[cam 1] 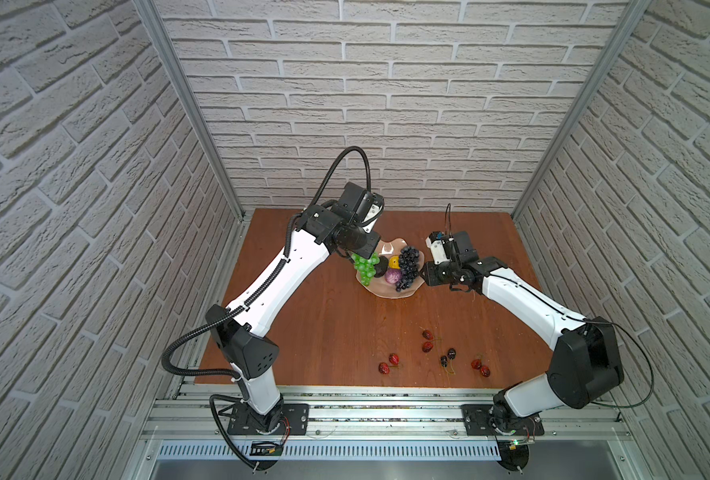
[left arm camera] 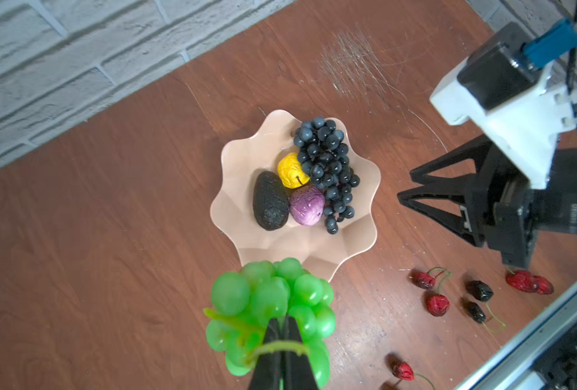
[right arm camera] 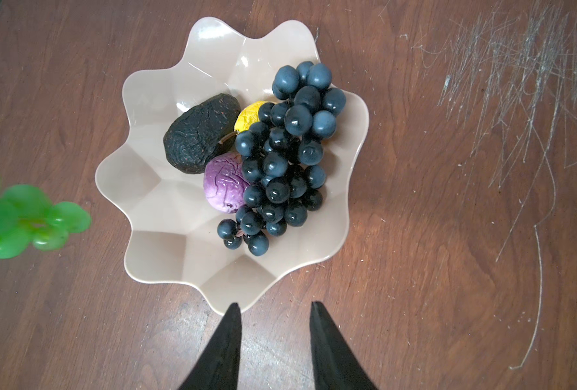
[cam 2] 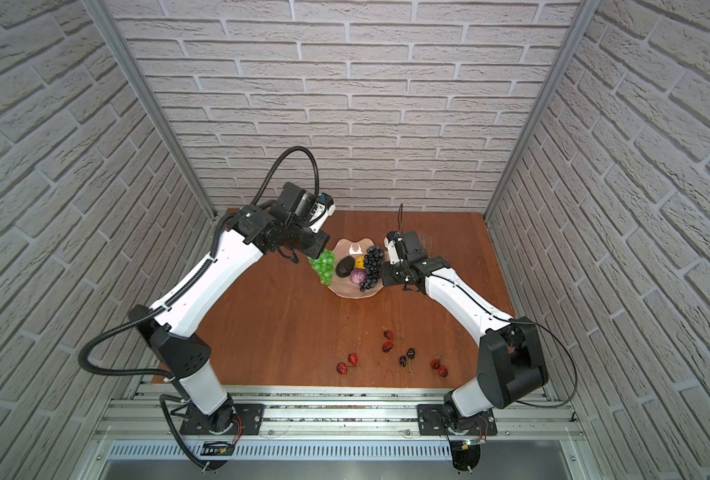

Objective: Place and organize the fake fruits in the fruit bowl
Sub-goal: 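Lift the green grapes with the left gripper and carry them over the bowl, then lower the green grapes into the bowl and open the left gripper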

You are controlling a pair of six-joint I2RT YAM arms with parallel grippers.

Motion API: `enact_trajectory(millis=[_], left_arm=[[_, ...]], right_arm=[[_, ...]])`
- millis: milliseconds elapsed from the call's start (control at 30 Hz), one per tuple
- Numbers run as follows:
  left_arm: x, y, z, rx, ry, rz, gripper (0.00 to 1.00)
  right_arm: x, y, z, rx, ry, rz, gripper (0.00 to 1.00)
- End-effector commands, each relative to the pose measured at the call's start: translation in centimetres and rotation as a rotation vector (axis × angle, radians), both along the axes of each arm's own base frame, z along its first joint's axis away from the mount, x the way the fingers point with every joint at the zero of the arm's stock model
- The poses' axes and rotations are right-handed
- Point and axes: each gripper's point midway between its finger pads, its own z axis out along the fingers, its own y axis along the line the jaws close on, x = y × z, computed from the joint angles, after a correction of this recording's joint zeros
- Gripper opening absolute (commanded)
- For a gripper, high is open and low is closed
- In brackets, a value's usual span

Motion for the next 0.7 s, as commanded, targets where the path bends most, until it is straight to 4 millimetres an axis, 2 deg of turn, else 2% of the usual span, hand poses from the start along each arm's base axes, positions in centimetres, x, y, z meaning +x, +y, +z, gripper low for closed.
enact_trajectory(millis=[0,333,467,667], left_arm=[[0.6,-2.2,1.2,-0.105,-0.006,-0.031,0.00],[1.3,-5.4,-0.9,-0.179,0.052,-0.074,0.00],[1.0,-6.7,-1.6,-0.211,0.088,-0.096,0.00],[0.5,-7.7,-1.9,-0.240,0.103,-0.107,0.00]], right_arm=[[0.6,0.0,2.3,0.026,-0.074,-0.008,0.36],[0.1,-0.3,1.7,0.016,-0.071,-0.008,0.36],[-0.1,-0.6,1.5,0.003,-0.071,-0.013,0.36],[-0.2,-0.7,1.3,-0.010,-0.066,-0.008,0.36]])
